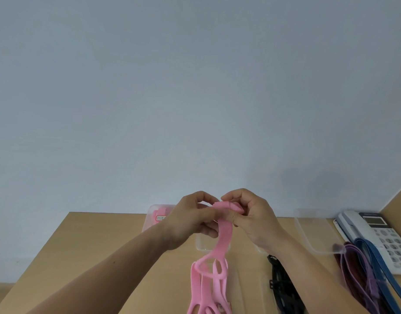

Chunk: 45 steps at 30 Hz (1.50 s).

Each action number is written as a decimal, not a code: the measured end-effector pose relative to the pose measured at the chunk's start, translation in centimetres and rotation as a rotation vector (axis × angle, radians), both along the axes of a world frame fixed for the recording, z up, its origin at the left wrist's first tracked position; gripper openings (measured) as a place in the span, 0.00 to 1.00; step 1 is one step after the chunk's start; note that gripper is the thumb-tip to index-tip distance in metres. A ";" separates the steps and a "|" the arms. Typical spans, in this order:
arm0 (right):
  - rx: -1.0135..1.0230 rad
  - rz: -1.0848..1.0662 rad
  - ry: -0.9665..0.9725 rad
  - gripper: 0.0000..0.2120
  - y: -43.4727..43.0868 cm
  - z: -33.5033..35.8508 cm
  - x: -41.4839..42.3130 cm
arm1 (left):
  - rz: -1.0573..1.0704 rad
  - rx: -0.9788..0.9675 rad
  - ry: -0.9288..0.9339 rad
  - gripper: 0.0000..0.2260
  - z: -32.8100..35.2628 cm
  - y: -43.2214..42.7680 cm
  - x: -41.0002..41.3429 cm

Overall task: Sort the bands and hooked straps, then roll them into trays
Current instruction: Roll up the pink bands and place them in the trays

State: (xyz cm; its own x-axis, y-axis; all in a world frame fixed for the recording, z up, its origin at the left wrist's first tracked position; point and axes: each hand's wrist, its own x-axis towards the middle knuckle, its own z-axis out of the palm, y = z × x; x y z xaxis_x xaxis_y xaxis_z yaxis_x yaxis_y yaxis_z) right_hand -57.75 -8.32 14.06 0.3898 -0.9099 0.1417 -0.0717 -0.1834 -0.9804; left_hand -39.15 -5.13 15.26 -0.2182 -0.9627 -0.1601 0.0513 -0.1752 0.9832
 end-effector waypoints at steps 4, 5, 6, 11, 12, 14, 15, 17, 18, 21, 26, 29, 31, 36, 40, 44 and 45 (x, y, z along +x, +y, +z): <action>-0.020 0.025 0.006 0.15 0.2 -0.2 0.0 | 0.041 0.023 0.024 0.18 0.2 -0.1 -0.2; -0.025 0.025 0.006 0.16 0.3 -0.2 0.0 | 0.049 0.021 0.019 0.19 0.2 -0.1 -0.2; -0.025 0.026 0.004 0.15 0.3 -0.3 0.1 | 0.053 0.016 0.015 0.18 0.1 -0.1 -0.2; 0.106 0.027 -0.065 0.17 0.2 -0.5 -0.3 | 0.080 -0.062 0.027 0.14 -0.1 0.0 -0.3; 0.158 0.032 -0.099 0.19 0.1 -0.4 -0.4 | 0.090 -0.091 0.014 0.13 -0.2 0.0 -0.3; 0.254 0.054 -0.172 0.19 -0.1 -0.1 -0.6 | 0.106 -0.157 -0.021 0.10 -0.4 0.0 -0.3; 0.284 0.068 -0.181 0.18 -0.2 0.0 -0.7 | 0.106 -0.188 -0.034 0.09 -0.6 0.0 -0.3; 0.300 0.084 -0.128 0.13 -0.3 0.2 -0.7 | 0.088 -0.229 -0.042 0.09 -0.8 0.1 -0.4; 0.290 0.085 -0.088 0.10 -0.3 0.3 -0.7 | 0.072 -0.236 -0.036 0.10 -0.8 0.3 -0.4; 0.205 0.061 -0.040 0.07 -0.3 0.3 -0.7 | 0.059 -0.203 -0.035 0.16 -0.7 0.3 -0.5; 0.132 0.012 -0.076 0.05 -0.3 0.5 -0.4 | 0.022 -0.035 -0.112 0.22 0.1 0.0 -0.1; 0.128 0.016 -0.062 0.03 -0.3 0.5 -0.4 | -0.003 0.013 -0.105 0.18 0.4 0.0 0.1; 0.113 0.016 -0.054 0.02 -0.2 0.5 -0.5 | -0.015 0.030 -0.082 0.17 0.5 0.0 0.2; 0.086 0.044 -0.037 0.08 -0.1 0.4 -0.6 | -0.071 0.097 0.023 0.18 1.1 -0.1 0.3; 0.066 0.058 -0.002 0.13 -0.1 0.1 -0.5 | 0.009 0.064 0.041 0.14 0.7 -0.2 0.3; 0.137 0.052 -0.065 0.14 -0.3 -0.2 -0.4 | 0.069 0.000 0.073 0.12 0.4 -0.2 0.3; 0.151 0.048 -0.069 0.13 -0.4 -0.2 -0.4 | 0.089 -0.020 0.070 0.11 0.3 -0.2 0.3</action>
State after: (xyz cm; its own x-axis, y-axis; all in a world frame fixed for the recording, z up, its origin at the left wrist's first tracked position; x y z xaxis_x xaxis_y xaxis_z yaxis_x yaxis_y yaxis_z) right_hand -58.10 -8.69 13.87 0.4274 -0.9034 0.0333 0.0025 -0.0356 -0.9994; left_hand -38.89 -5.34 15.59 -0.1419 -0.9816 -0.1276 0.1346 -0.1468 0.9800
